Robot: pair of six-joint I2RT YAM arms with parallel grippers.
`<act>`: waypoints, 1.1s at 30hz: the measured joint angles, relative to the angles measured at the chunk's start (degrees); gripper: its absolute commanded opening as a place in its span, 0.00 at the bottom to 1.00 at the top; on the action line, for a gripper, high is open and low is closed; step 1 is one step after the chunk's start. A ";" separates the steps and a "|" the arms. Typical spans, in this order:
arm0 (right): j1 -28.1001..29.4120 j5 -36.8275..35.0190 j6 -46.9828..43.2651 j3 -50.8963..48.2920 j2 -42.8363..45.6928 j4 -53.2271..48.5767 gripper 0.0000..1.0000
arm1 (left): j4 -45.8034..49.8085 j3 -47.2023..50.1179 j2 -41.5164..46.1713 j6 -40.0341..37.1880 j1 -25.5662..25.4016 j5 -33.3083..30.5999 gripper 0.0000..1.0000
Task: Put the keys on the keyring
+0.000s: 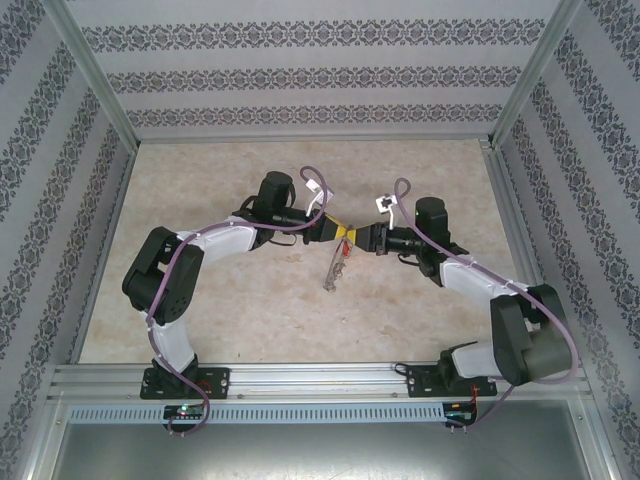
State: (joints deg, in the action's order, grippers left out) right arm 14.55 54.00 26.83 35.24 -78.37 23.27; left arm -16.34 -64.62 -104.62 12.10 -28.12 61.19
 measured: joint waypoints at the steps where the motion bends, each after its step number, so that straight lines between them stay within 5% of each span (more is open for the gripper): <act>1: 0.13 -0.07 0.00 0.00 -0.26 0.09 0.30 | 0.00 0.04 0.00 0.00 0.00 -0.02 0.00; 17: 0.33 -0.66 -0.11 0.02 -1.33 0.59 0.26 | 0.02 0.26 0.00 0.00 0.07 -0.42 0.00; 23: 0.33 -1.05 -0.09 0.07 -2.05 0.87 0.14 | 0.02 0.26 0.00 0.00 0.11 -0.42 0.00; 27: 0.33 -1.25 0.24 0.28 -2.45 0.76 0.32 | 0.02 0.26 0.00 0.00 0.11 -0.48 0.00; 33: -0.72 -1.25 0.09 0.26 -2.38 1.03 0.32 | -0.13 0.28 0.00 0.00 -0.02 -0.22 0.00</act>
State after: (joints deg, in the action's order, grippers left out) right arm 13.82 52.75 26.92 35.51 -80.75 24.29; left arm -16.47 -64.34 -104.62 12.10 -28.14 60.97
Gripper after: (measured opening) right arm 0.324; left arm 0.067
